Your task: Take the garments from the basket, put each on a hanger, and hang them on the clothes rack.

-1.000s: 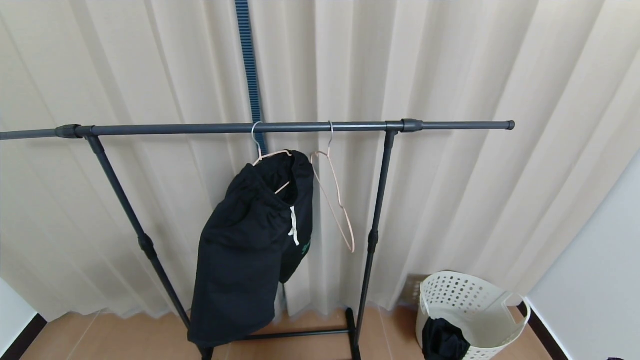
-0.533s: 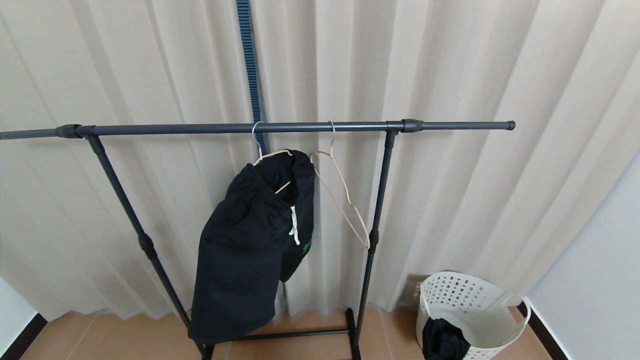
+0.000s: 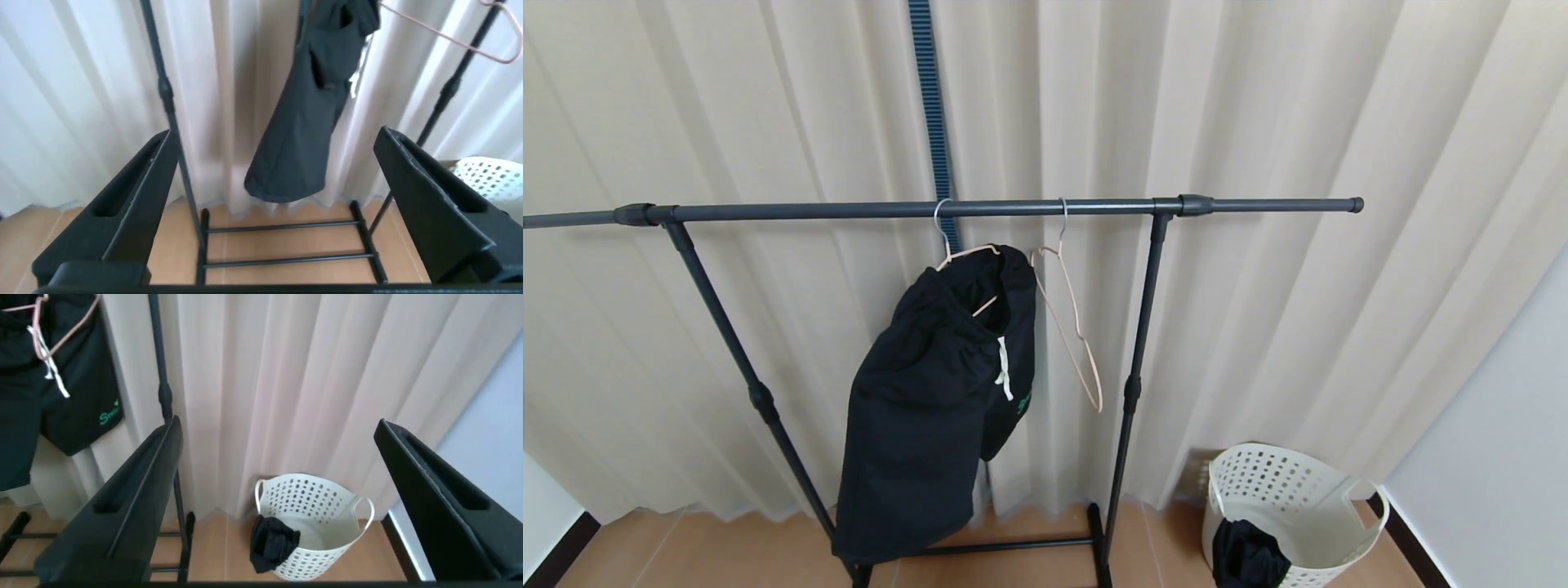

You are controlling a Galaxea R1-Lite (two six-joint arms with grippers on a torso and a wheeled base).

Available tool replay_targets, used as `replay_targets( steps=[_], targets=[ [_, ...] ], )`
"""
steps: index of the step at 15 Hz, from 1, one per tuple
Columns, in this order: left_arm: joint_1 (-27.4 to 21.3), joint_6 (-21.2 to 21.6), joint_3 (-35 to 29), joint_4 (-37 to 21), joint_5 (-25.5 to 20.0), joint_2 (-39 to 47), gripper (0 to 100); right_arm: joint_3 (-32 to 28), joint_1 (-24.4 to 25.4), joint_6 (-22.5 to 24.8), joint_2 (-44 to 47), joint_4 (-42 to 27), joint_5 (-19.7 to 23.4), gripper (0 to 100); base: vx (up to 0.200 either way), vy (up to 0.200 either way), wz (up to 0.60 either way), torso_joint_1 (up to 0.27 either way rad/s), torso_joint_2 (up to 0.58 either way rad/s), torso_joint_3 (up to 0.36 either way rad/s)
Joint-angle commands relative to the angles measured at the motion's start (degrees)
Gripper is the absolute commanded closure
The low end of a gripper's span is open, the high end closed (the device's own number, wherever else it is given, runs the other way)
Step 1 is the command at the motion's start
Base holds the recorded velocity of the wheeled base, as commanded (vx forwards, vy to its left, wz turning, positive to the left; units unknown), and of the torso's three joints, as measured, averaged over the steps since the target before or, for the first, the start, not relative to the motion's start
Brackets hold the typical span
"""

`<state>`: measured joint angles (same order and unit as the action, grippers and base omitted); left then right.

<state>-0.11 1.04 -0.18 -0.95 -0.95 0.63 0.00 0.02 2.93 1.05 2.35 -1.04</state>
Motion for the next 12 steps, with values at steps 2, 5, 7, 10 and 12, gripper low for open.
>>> replay_targets(
  steps=[2, 5, 7, 10, 12],
  targets=[
    [-0.1, 0.1, -0.1, 0.0, -0.4, -0.5, 0, 0.0, 0.1, -0.8, -0.3, -0.1, 2.5, 0, 0.000, 0.000, 0.00, 0.000, 0.00, 0.000],
    [-0.1, 0.0, -0.1, 0.0, -0.3, -0.5, 0, 0.0, 0.2, -1.0, -0.3, 0.0, 2.6, 0, 0.000, 0.000, 0.00, 0.000, 0.00, 0.000],
    [-0.1, 0.0, -0.1, 0.0, -0.5, -0.5, 0, 0.0, 0.2, -0.8, -0.3, -0.2, 2.7, 0, 0.000, 0.000, 0.00, 0.000, 0.00, 0.000],
    [-0.1, 0.2, -0.1, -0.1, -1.4, -0.5, 0, 0.0, 0.2, -0.8, -0.4, -0.3, 2.8, 0, 0.000, 0.000, 0.00, 0.000, 0.00, 0.000],
    [-0.1, 0.9, -0.1, -0.1, -2.5, -0.5, 0, 0.0, 0.2, -0.7, -0.4, -0.3, 2.8, 0, 0.000, 0.000, 0.00, 0.000, 0.00, 0.000]
  ],
)
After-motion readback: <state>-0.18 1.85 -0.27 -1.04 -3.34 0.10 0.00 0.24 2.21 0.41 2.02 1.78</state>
